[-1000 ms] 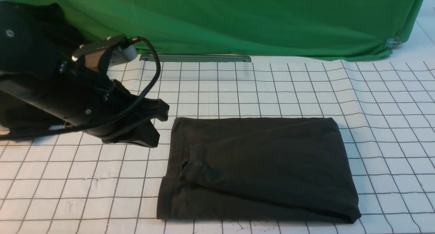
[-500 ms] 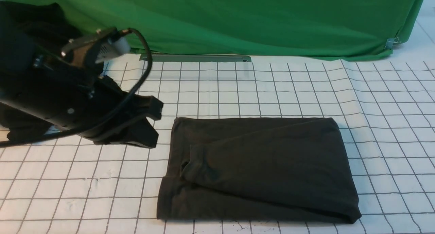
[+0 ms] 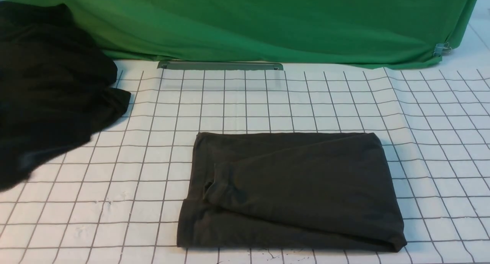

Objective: Fold a long-sleeved shirt over a white checkered tablecloth.

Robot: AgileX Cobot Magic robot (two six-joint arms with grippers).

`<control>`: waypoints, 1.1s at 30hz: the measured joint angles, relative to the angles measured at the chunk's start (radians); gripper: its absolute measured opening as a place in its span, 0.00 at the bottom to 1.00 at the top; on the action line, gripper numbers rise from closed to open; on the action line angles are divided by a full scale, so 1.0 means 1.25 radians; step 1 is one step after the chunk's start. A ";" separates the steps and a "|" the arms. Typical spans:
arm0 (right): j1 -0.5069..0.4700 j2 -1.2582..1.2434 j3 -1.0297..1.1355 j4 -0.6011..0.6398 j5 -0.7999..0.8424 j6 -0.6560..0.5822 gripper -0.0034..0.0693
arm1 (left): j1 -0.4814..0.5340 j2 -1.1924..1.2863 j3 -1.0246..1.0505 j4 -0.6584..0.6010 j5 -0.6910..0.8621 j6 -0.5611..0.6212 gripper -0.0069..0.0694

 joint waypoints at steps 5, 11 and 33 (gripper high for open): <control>0.000 0.000 0.000 -0.001 0.000 0.000 0.34 | 0.000 -0.238 0.171 0.030 -0.203 0.000 0.09; 0.000 0.000 0.000 -0.001 0.000 0.000 0.36 | 0.000 -0.352 0.240 0.033 -0.318 0.000 0.09; 0.000 0.000 0.000 -0.001 0.001 0.000 0.38 | 0.004 -0.382 0.379 0.111 -0.400 0.021 0.09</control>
